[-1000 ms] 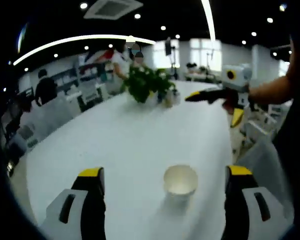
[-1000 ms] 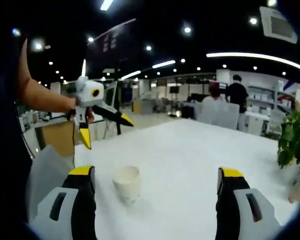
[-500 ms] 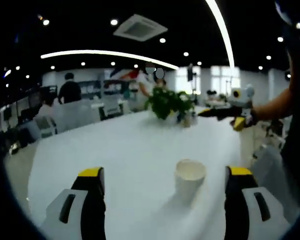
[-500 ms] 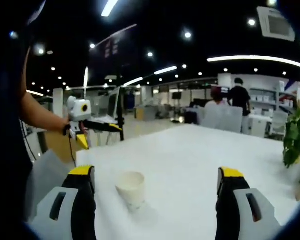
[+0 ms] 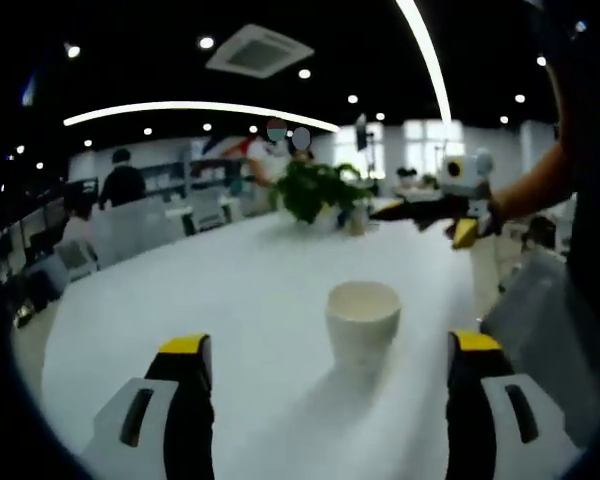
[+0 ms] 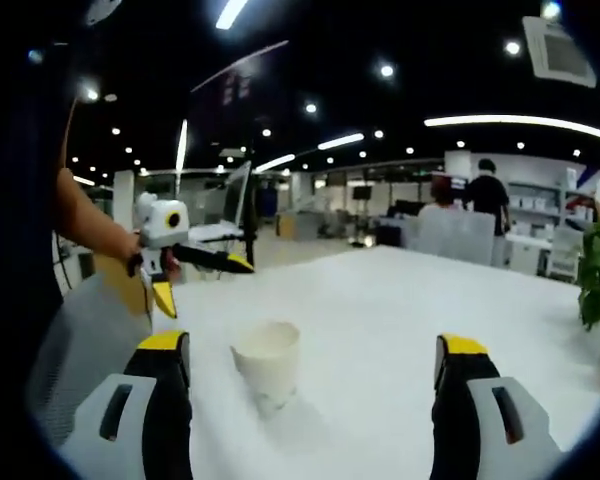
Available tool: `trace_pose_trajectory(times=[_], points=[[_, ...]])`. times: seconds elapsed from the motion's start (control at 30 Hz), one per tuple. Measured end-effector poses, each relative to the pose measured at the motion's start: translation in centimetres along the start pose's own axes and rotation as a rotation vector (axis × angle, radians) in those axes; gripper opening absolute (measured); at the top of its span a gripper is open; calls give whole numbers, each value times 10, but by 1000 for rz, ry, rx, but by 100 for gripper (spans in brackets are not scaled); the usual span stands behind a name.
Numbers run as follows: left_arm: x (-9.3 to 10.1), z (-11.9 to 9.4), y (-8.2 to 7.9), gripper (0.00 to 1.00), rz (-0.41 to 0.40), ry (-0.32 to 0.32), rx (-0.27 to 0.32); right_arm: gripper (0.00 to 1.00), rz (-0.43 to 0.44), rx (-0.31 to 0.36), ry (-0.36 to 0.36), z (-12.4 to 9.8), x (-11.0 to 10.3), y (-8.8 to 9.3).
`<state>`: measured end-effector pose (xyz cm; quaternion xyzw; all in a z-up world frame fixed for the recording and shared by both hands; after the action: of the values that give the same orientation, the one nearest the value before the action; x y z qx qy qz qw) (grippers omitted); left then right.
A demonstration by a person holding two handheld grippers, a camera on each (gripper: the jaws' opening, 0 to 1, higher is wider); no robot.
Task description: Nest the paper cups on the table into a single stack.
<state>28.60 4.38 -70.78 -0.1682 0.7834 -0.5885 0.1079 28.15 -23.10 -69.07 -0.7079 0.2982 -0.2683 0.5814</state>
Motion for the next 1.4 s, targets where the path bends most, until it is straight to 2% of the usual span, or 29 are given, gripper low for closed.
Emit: trace_pose_trajectory(times=[0.23,0.33,0.47,0.57,0.73,0.9,0.97,1.17,1.23,1.4], points=[[-1,25,19,89,1,66,-50,98,16,-50,-48,17,-7,28],[-3,34,25,83,5,84,-70,89,-13,-104,-74,25,-9,39],[-4,45,32,76,24,111,-107,74,-24,-137,-99,35,-12,47],[-4,55,38,69,51,148,-153,69,-43,-155,-123,47,-14,53],[-3,66,43,60,64,189,-182,56,-57,-208,-179,57,-18,64],[-6,71,45,53,72,209,-206,52,-84,-244,-239,66,-23,67],[-8,72,44,48,68,216,-210,44,-66,-265,-265,68,-25,69],[-10,79,38,39,58,246,-207,40,-71,-272,-294,73,-25,67],[-11,81,37,34,58,254,-208,33,-72,-272,-308,74,-26,67],[-14,81,36,33,76,255,-206,32,-72,-268,-311,76,-24,65]])
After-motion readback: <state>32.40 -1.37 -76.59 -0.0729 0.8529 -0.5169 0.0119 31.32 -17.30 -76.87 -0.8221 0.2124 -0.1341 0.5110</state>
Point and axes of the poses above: the point that each gripper's makers call its tool centre point, and the gripper's own axes: z roughly forward along the fingers, x roughly to its right, y roughly out of its underside, the point moved 8 cm from there along -z, roughly backward along the fingers, and after that the axes turned 9 degrees about y, right-handed, at the moved point
